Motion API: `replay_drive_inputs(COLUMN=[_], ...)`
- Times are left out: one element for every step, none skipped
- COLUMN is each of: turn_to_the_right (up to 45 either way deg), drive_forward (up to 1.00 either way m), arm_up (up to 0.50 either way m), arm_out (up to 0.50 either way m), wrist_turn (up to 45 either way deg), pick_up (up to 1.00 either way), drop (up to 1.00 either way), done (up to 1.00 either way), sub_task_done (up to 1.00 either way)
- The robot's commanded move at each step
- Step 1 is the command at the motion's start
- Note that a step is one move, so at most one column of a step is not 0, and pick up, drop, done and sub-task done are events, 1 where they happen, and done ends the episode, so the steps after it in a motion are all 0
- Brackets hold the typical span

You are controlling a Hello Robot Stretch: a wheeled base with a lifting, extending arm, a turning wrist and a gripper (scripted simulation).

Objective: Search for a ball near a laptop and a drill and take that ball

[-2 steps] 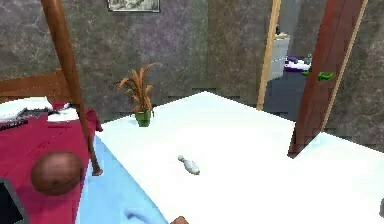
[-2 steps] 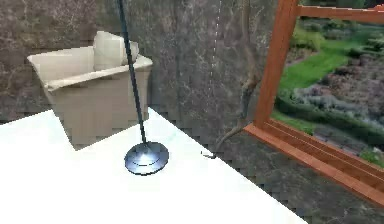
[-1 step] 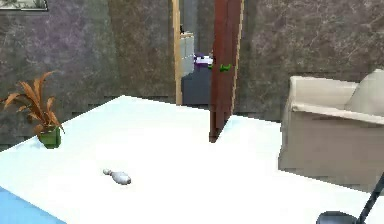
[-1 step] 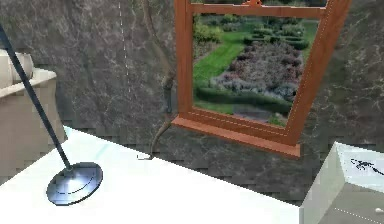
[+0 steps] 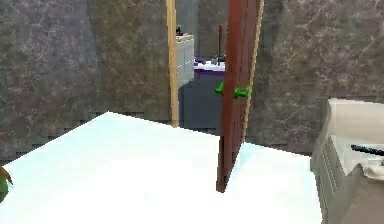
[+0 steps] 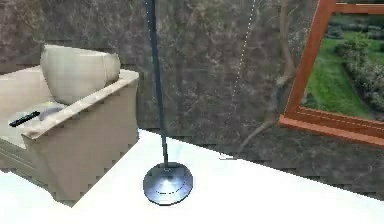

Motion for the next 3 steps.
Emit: replay_drive_inputs(turn_to_the_right=[-45.0, -18.0, 0.0], drive_forward=[0.00, 0.00, 0.25], arm_up=[0.00, 0.00, 0.00], arm_out=[0.00, 0.00, 0.00], wrist_turn=[0.0, 0.0, 0.0], pick_up=[0.00, 0.00, 0.00], drop=[0.00, 0.00, 0.00], done=[0.00, 0.00, 0.00], sub_task_done=[0.00, 0.00, 0.00])
